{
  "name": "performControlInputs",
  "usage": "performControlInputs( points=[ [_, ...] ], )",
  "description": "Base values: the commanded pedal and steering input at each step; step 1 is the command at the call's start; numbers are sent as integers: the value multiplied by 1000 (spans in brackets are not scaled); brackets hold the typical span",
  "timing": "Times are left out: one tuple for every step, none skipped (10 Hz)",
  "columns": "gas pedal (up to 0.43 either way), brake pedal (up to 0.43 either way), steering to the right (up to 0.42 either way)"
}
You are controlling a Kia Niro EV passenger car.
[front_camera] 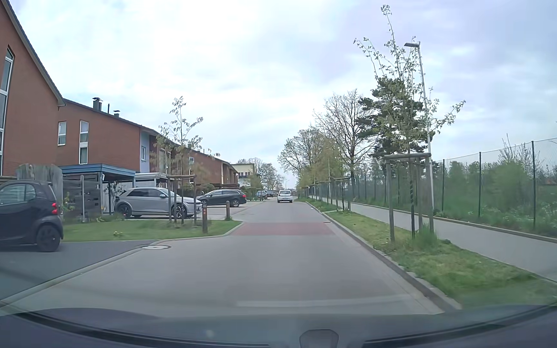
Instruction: Follow the waypoints while adhering to traffic rules and regulations
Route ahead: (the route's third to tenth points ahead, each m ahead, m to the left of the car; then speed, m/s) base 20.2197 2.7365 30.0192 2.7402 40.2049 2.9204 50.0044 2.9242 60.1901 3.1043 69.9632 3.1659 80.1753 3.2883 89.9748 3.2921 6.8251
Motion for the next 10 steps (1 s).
performControlInputs(
  points=[
    [130, 0, 1],
    [130, 0, 1],
    [130, 0, 1],
    [130, 0, 3],
    [130, 0, 3],
    [130, 0, 3],
    [130, 0, 3],
    [130, 0, 2],
    [130, 0, 1],
    [130, 0, 1]
  ],
)
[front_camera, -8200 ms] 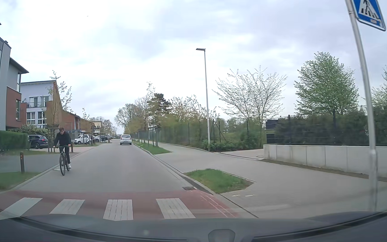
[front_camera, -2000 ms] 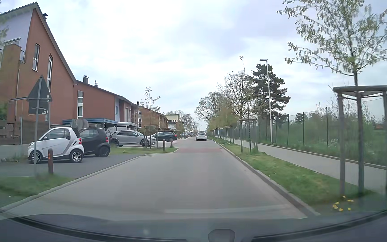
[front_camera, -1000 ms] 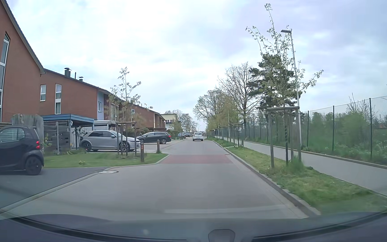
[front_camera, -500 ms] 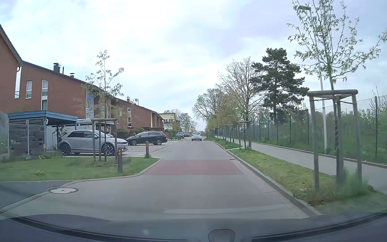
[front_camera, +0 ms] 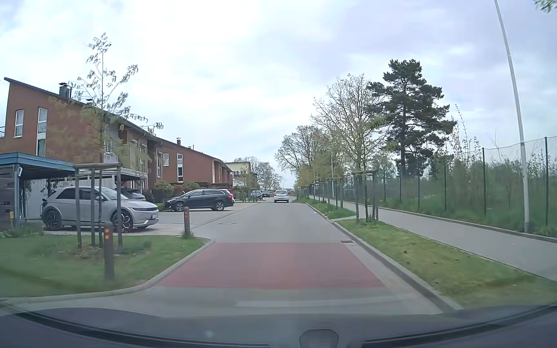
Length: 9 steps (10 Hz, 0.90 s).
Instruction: Follow the waypoints while adhering to traffic rules and regulations
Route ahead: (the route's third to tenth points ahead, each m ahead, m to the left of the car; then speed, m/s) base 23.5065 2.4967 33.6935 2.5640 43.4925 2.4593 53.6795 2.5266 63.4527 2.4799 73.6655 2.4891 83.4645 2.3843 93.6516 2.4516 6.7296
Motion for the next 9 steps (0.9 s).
performControlInputs(
  points=[
    [130, 0, 1],
    [130, 0, 0],
    [130, 0, 0],
    [130, 0, -1],
    [130, 0, -2],
    [130, 0, -3],
    [130, 0, -3],
    [130, 0, -5],
    [130, 0, -6]
  ],
)
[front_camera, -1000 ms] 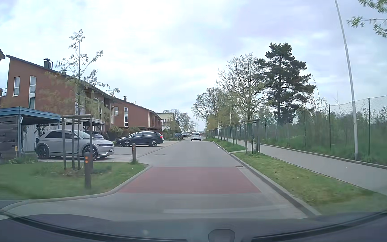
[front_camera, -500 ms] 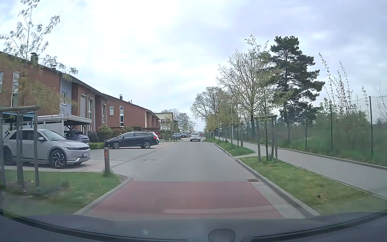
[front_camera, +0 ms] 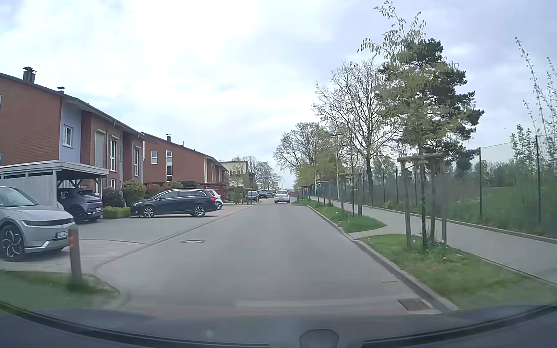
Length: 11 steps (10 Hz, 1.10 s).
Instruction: Follow the waypoints while adhering to traffic rules and regulations
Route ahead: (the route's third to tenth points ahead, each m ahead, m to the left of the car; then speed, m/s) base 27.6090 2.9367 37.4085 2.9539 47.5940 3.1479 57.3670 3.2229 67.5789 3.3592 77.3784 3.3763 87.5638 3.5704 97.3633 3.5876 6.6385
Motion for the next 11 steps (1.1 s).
performControlInputs(
  points=[
    [130, 0, -6],
    [130, 0, -6],
    [130, 0, -6],
    [130, 0, -6],
    [130, 0, -6],
    [130, 0, -5],
    [130, 0, -5],
    [130, 0, -5],
    [130, 0, -5],
    [130, 0, -4],
    [130, 0, -4]
  ],
)
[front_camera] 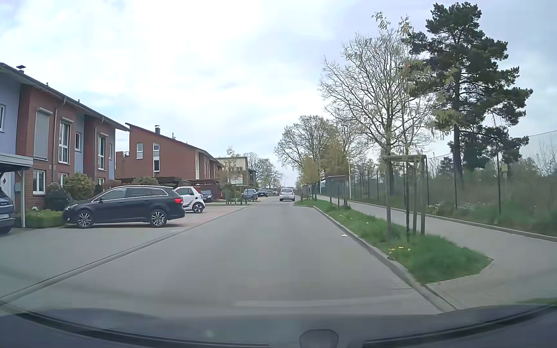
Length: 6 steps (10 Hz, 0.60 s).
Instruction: Follow the waypoints while adhering to traffic rules and regulations
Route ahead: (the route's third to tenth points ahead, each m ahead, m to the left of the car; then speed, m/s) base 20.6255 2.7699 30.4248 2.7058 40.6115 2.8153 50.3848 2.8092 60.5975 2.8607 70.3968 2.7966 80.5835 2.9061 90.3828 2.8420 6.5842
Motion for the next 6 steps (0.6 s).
performControlInputs(
  points=[
    [130, 0, -4],
    [130, 0, -4],
    [130, 0, -4],
    [130, 0, -4],
    [130, 0, -4],
    [130, 0, -4]
  ],
)
